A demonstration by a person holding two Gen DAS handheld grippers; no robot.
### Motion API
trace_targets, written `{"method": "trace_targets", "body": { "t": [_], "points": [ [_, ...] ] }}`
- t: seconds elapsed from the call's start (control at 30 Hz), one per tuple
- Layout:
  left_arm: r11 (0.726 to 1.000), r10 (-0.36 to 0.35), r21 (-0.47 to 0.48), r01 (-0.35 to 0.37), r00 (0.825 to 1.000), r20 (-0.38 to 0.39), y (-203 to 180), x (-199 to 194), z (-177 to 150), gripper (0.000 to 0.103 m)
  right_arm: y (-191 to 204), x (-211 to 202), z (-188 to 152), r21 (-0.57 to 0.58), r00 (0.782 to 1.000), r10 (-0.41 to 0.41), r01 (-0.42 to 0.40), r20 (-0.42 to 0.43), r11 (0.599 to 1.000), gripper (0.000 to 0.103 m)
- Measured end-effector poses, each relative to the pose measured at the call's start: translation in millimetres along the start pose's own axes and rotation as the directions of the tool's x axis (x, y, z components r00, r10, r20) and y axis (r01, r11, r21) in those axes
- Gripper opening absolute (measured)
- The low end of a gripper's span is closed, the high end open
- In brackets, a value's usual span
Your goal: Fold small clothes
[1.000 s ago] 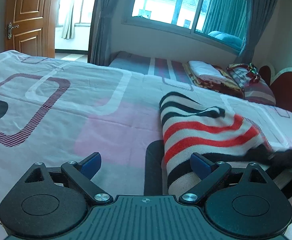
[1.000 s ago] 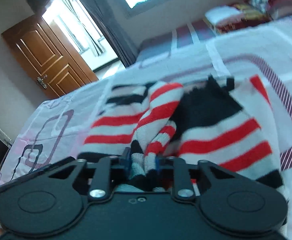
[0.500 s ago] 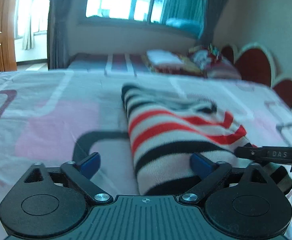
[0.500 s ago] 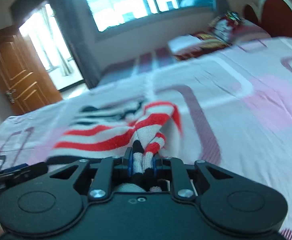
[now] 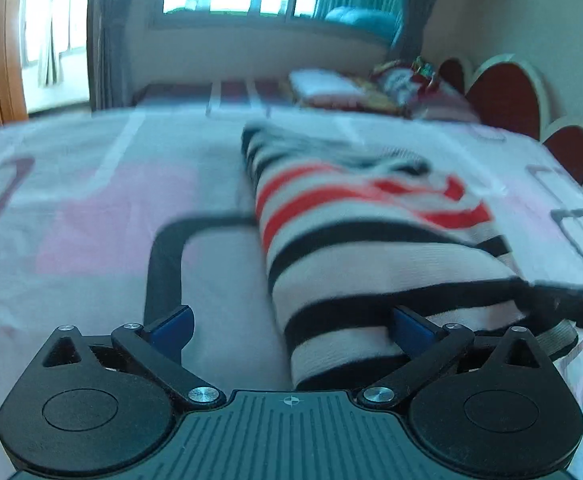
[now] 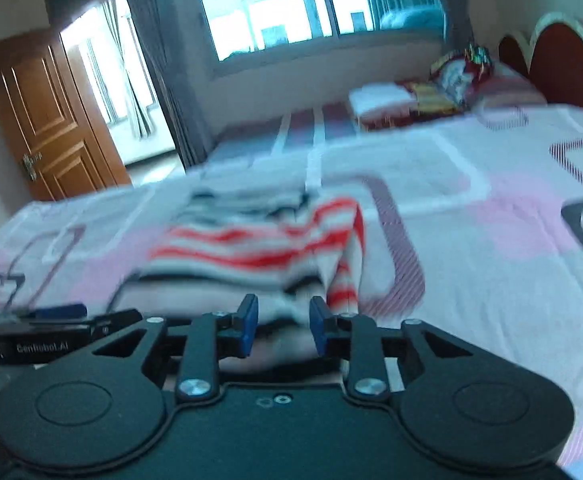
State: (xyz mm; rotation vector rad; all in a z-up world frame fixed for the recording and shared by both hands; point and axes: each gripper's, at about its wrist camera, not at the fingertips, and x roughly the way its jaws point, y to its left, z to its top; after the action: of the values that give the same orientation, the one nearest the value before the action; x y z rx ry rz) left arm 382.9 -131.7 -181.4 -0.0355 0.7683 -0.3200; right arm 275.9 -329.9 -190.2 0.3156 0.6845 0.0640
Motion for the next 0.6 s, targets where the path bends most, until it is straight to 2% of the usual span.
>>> {"method": "trace_targets", "body": {
  "t": [0.07, 0.2, 0.27, 0.33, 0.43, 0.6],
  "points": [
    [0.999, -0.013, -0.034, 0.013, 1.0, -0.018, 5, 6, -3, 0.103, -11, 17, -16, 0.006, 0.996, -0.056, 0.057, -0.063, 0.998, 0.025],
    [1.0, -0.007, -0.009, 0.007, 1.0, -0.011, 0, -5, 3, 0.103, -13, 22, -22, -0.001, 0.996, -0.054, 0.054, -0.069, 0.999, 0.026],
    [0.999, -0.02, -0.033, 0.021, 1.0, 0.018, 3, -16, 12, 0.103, -10, 19, -16, -0.006, 0.995, -0.054, 0.053, -0.08, 0.999, 0.027],
    [0.999, -0.03, -0.043, 0.032, 0.999, 0.043, 4, -23, 22, 0.103, -10, 11, -7, 0.019, 0.998, -0.03, 0.031, -0.057, 0.999, 0.03],
    [0.999, -0.02, -0.024, 0.022, 0.997, 0.075, -4, -20, 45, 0.103, -1, 0, 10, -0.031, 0.999, -0.027, 0.026, -0.021, 0.999, 0.03],
    [0.997, 0.035, -0.063, -0.034, 0.999, 0.026, -3, 17, 65, 0.103, 10, 24, 44, -0.081, 1.0, -0.017, 0.018, 0.007, 0.997, 0.03]
  ]
}}
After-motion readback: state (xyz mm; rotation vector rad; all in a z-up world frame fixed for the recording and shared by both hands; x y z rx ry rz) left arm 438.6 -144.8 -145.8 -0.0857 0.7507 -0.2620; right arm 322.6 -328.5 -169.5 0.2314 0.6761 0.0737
